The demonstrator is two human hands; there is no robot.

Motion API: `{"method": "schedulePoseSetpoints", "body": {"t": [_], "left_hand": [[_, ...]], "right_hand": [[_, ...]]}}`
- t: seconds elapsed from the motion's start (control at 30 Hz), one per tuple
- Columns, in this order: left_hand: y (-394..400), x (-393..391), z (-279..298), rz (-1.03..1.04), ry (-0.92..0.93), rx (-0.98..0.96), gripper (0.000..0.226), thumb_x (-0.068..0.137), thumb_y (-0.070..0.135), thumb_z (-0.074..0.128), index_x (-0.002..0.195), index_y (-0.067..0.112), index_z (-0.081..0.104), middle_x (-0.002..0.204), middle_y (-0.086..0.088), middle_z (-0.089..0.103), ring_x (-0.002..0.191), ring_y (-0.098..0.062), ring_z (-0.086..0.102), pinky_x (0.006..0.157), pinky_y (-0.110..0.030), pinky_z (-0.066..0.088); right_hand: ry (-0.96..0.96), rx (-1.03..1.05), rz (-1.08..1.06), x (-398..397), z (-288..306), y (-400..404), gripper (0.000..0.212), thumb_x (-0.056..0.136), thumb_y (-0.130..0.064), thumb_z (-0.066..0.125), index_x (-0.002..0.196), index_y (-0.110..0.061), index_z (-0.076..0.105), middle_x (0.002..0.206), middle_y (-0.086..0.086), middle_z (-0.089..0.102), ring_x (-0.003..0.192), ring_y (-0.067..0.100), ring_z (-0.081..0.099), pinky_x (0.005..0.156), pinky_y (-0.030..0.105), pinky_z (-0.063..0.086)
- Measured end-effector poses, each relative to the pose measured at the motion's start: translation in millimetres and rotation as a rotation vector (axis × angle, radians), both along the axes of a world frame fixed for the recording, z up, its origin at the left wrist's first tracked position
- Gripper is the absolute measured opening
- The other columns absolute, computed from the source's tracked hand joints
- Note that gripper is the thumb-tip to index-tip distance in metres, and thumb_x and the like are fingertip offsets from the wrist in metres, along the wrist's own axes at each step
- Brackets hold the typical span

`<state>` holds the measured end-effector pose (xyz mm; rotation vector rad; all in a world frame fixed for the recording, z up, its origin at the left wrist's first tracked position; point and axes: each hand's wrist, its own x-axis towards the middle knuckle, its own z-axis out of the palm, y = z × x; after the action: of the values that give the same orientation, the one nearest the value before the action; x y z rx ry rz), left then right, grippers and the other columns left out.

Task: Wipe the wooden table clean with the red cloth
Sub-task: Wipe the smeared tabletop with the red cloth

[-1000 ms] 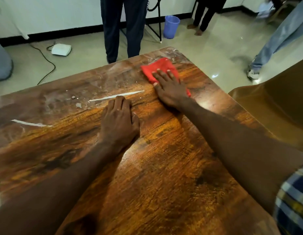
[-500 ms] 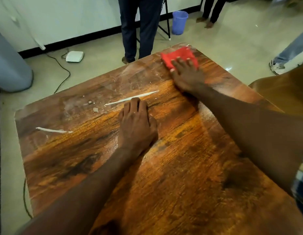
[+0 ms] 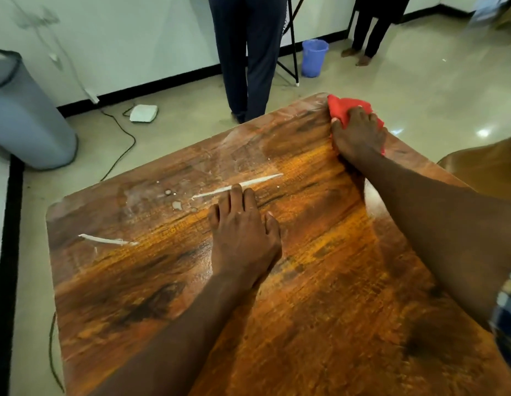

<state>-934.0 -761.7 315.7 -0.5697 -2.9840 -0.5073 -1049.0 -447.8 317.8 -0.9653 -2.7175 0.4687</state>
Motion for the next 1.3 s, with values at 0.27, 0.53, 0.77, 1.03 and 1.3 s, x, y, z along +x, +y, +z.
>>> {"method": "schedulePoseSetpoints", "body": {"t": [0.27, 0.53, 0.77, 1.03, 1.3], "left_hand": [[-0.4, -1.9, -0.5, -0.025, -0.023, -0.002, 0.066, 0.104, 0.05, 0.038, 0.158, 0.013, 0.034, 0.167, -0.009, 0.031, 0.156, -0.027, 0.024, 0.129, -0.049, 0.011], [0.3, -2.8, 2.0, -0.027, -0.025, -0.012, 0.065, 0.103, 0.053, 0.039, 0.155, 0.015, 0.038, 0.164, -0.007, 0.035, 0.154, -0.026, 0.027, 0.129, -0.047, 0.013], [-1.0, -2.6, 1.3, -0.022, -0.02, -0.023, 0.069, 0.102, 0.052, 0.035, 0.158, 0.012, 0.036, 0.166, -0.01, 0.034, 0.155, -0.028, 0.026, 0.129, -0.048, 0.012], [0.7, -2.8, 0.4, -0.026, -0.023, -0.014, 0.068, 0.103, 0.052, 0.038, 0.157, 0.012, 0.037, 0.165, -0.01, 0.034, 0.155, -0.028, 0.027, 0.129, -0.048, 0.012], [-0.8, -2.9, 3.5, -0.035, -0.033, 0.027, 0.066, 0.101, 0.048, 0.038, 0.154, 0.009, 0.039, 0.162, -0.012, 0.037, 0.15, -0.029, 0.033, 0.127, -0.05, 0.017]], "right_hand": [[-0.161, 0.088, 0.514, -50.5, 15.1, -31.2, 0.056, 0.11, -0.045, 0.035, 0.162, -0.025, 0.034, 0.173, 0.005, 0.028, 0.16, 0.029, 0.021, 0.126, 0.062, 0.016], [-0.11, 0.07, 0.481, -44.0, 4.7, -11.3, 0.06, 0.108, -0.057, 0.03, 0.163, -0.034, 0.028, 0.174, 0.001, 0.023, 0.161, 0.03, 0.015, 0.126, 0.063, 0.013], [-0.175, 0.012, 0.205, -70.7, 11.4, -6.2, 0.067, 0.109, -0.05, 0.025, 0.168, -0.02, 0.018, 0.177, 0.005, 0.014, 0.163, 0.032, 0.008, 0.127, 0.062, 0.004], [-0.109, 0.021, 0.323, -58.6, 4.1, -2.2, 0.06, 0.11, -0.055, 0.023, 0.166, -0.033, 0.021, 0.177, 0.0, 0.015, 0.162, 0.031, 0.01, 0.125, 0.064, 0.009], [-0.171, 0.086, 0.427, -27.2, 5.7, -86.4, 0.063, 0.11, -0.057, 0.016, 0.169, -0.033, 0.012, 0.178, -0.005, 0.006, 0.163, 0.028, 0.001, 0.126, 0.065, 0.005]]}}
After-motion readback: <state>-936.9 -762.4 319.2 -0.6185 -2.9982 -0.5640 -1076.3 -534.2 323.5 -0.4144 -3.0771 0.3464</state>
